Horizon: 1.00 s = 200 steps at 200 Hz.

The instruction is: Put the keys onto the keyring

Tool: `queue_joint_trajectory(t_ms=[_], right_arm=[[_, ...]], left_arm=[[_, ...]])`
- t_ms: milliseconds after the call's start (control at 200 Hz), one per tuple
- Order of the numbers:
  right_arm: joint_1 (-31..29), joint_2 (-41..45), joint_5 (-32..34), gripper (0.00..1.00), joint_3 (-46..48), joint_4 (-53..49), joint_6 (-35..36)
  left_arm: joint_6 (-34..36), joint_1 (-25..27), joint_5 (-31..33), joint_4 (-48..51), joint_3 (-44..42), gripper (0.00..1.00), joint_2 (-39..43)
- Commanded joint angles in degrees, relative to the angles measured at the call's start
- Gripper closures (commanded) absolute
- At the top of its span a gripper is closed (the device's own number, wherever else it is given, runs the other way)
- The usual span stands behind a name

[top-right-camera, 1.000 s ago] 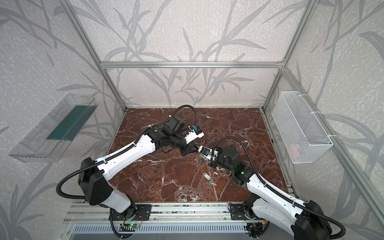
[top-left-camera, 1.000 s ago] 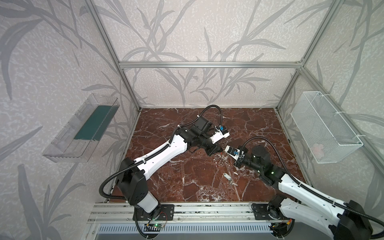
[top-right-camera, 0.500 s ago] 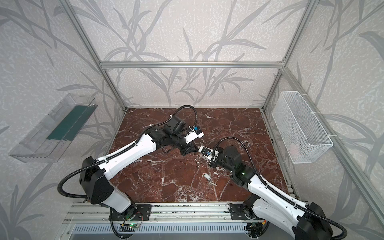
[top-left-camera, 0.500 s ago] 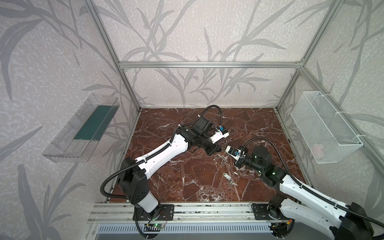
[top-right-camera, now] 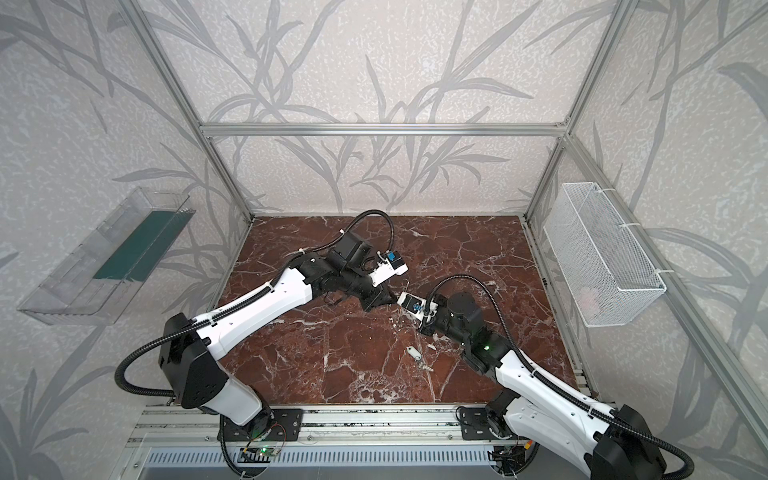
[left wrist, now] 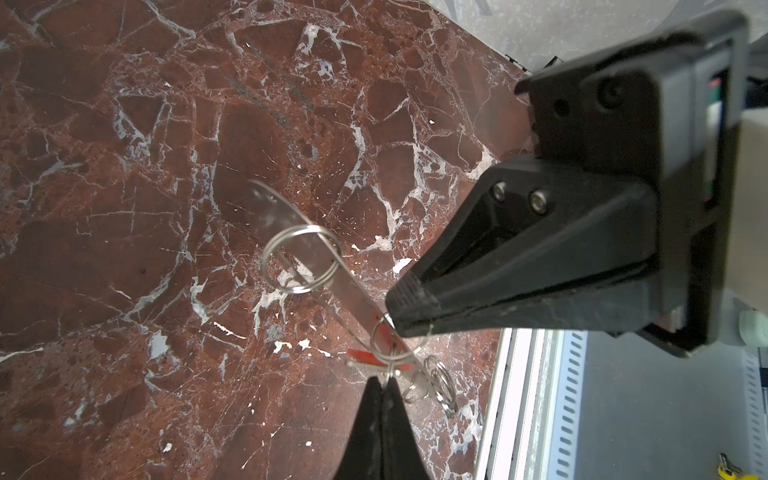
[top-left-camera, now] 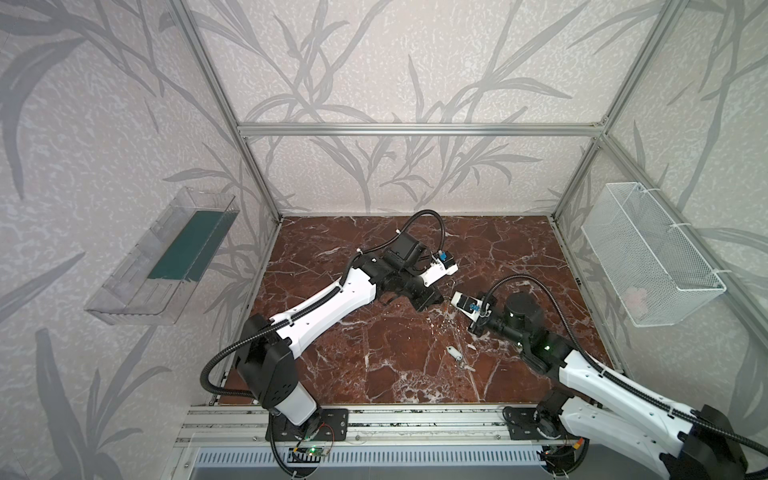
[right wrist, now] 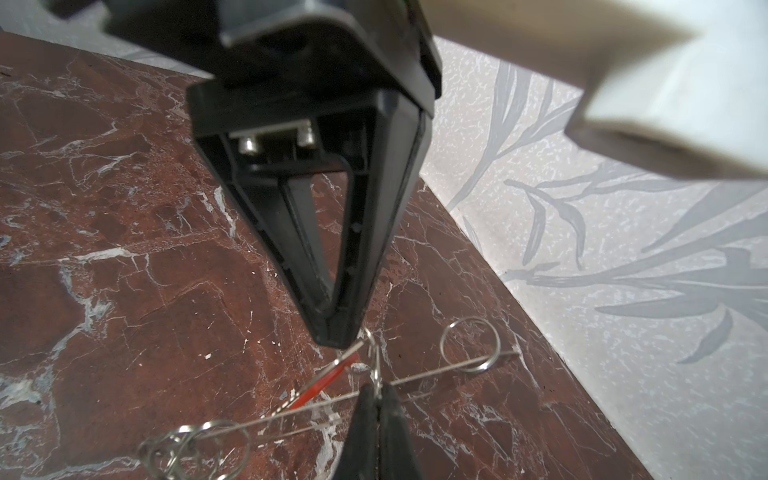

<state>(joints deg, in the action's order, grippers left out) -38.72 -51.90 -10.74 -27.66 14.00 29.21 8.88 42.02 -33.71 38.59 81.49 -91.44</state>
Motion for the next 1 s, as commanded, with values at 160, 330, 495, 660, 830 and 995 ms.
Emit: queue_joint_trajectory(t_ms=[160,330,495,660,830,995], right_arm=[[-0.3,1.9,-3.4,1.0,2.5,10.4,-5.1],[-0.3,2.5,-4.2,1.0,3.6,12.8,-6.2],[-0.2,3.6,-3.7,1.0,4.4,13.9,-7.2],[0.1,3.7,-4.3,1.0,4.5,14.5,-8.2],[0.4,3.2,-3.9,1.0,4.5,15.5,-9.4],[2.5,1.9,-9.2,1.0,4.2,15.9,-12.8]], left_arm=[[-1.6,-0.6,-4.9,0.1,0.5,1.0,-1.2],[-1.9,-1.4,-5.8,0.0,-0.8,1.0,-0.9],[-2.4,-2.6,-6.2,-0.8,-2.4,1.0,0.2],[-2.7,-3.4,-7.2,-1.2,-3.4,1.0,0.7],[-2.3,-3.4,-7.1,-1.8,-4.7,1.0,1.5],[-0.7,-3.4,-4.9,-5.3,-8.0,0.8,4.8]])
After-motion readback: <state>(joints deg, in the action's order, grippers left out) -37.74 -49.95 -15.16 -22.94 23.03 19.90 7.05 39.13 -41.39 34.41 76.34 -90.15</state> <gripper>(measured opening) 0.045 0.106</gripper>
